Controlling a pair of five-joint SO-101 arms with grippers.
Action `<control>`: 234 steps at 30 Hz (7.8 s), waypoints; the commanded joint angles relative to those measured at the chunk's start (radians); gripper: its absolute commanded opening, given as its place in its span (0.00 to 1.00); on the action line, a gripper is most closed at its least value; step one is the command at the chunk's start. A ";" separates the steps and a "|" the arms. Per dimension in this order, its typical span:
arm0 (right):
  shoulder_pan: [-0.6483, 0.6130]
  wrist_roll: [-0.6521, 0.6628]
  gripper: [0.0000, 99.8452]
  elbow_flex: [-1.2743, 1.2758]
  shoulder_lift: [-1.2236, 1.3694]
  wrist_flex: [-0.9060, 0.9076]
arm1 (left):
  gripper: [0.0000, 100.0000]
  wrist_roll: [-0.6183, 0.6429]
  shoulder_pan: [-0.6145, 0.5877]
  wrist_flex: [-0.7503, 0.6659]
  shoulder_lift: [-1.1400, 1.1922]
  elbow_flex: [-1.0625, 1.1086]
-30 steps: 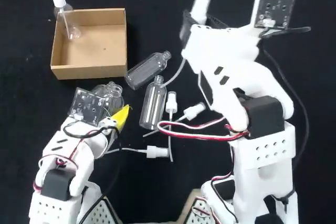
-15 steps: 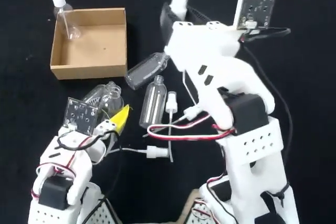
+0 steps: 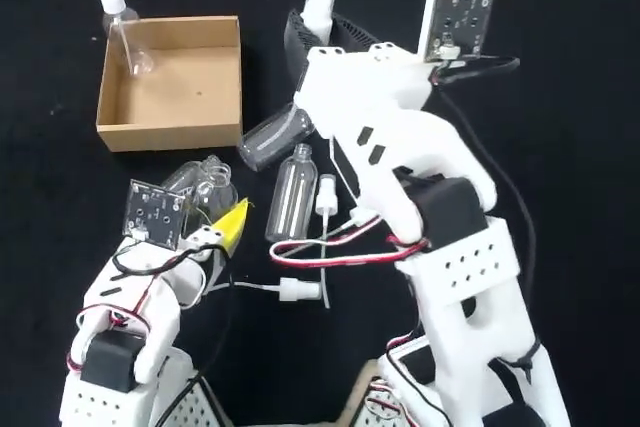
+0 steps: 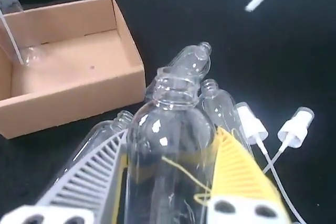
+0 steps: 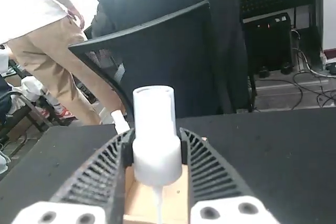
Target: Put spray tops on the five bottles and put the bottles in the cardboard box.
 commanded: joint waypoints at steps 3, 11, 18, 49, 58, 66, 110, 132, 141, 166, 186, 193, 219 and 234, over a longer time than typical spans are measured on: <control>-0.052 -0.003 0.04 -0.010 -0.022 -0.038 | 0.09 0.060 0.008 -0.084 -0.008 0.042; -0.091 0.000 0.04 -0.005 -0.021 -0.041 | 0.09 0.066 0.012 -0.092 -0.008 0.048; -0.089 0.000 0.04 0.054 -0.021 -0.143 | 0.09 0.066 0.013 -0.092 -0.008 0.044; -0.046 0.048 0.04 -0.054 -0.074 -0.098 | 0.10 0.060 0.018 -0.695 -0.003 0.300; -0.048 0.051 0.04 -0.090 -0.001 -0.103 | 0.10 0.060 0.019 -0.689 -0.003 0.300; -0.051 0.051 0.04 -0.206 0.090 -0.095 | 0.10 0.066 0.018 -0.689 -0.003 0.300; -0.161 0.121 0.04 -0.197 0.136 -0.040 | 0.10 0.066 0.028 -0.689 -0.003 0.300; -0.166 0.235 0.04 -0.186 0.128 -0.087 | 0.10 0.066 0.028 -0.689 -0.003 0.300; -0.167 0.235 0.04 -0.223 0.133 -0.074 | 0.10 0.066 0.028 -0.689 -0.003 0.300; -0.219 0.236 0.04 -0.131 0.136 -0.095 | 0.10 0.066 0.028 -0.689 -0.003 0.300; -0.292 0.235 0.01 0.068 0.056 -0.097 | 0.09 0.066 0.027 -0.689 -0.005 0.300; -0.287 0.230 0.02 0.199 -0.002 -0.170 | 0.09 0.066 0.028 -0.689 -0.005 0.300; -0.285 0.307 0.02 0.352 -0.007 -0.259 | 0.09 0.066 0.019 -0.695 -0.006 0.298; -0.287 0.307 0.02 0.357 -0.007 -0.175 | 0.09 0.066 0.028 -0.692 -0.006 0.300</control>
